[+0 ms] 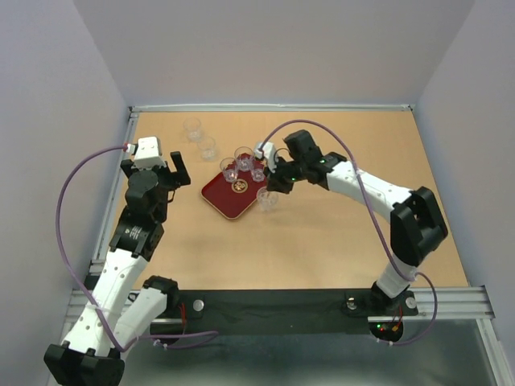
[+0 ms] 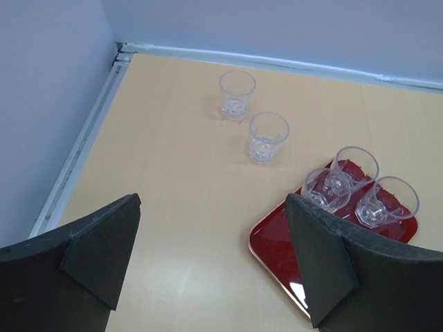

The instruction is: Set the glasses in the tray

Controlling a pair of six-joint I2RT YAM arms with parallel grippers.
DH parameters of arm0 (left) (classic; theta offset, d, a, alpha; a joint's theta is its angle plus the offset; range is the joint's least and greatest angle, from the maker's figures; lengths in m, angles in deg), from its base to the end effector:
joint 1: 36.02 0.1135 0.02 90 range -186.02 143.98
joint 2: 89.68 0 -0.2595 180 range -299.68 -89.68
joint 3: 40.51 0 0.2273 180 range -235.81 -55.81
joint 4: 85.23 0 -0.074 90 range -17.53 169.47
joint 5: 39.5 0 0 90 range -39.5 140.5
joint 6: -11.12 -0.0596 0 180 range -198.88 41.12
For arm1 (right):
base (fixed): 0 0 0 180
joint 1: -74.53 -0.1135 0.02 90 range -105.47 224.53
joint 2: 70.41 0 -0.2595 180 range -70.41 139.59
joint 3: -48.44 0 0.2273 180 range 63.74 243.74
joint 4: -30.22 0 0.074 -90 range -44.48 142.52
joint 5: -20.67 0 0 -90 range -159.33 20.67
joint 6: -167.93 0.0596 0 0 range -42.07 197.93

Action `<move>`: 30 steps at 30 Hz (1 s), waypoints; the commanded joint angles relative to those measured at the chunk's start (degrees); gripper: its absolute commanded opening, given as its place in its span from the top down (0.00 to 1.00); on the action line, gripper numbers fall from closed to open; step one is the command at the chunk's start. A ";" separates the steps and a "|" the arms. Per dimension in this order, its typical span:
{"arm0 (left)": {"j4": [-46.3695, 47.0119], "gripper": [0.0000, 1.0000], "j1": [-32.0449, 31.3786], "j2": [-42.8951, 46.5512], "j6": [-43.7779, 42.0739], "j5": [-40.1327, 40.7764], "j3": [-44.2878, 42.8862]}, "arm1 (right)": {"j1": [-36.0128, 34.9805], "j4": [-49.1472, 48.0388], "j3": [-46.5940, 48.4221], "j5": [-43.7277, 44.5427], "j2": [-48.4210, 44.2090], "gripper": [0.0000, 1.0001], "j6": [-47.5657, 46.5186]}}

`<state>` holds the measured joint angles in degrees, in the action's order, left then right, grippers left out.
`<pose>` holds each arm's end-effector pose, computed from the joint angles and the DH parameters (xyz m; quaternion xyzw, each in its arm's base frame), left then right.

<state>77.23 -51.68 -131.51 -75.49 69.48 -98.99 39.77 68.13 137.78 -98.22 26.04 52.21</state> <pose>0.1735 -0.0285 0.3497 -0.0399 0.7112 0.0014 0.7019 0.2825 0.2311 0.2540 -0.5330 0.7249 0.2590 0.3511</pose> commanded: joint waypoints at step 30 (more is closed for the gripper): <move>4.09 0.03 0.19 1.39 -0.85 -0.09 0.73 | -8.57 -1.43 31.95 22.03 26.96 0.87 -2.06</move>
<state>77.95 -51.68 -131.13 -75.53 69.53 -98.88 31.37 68.00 166.57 -77.78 52.90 50.71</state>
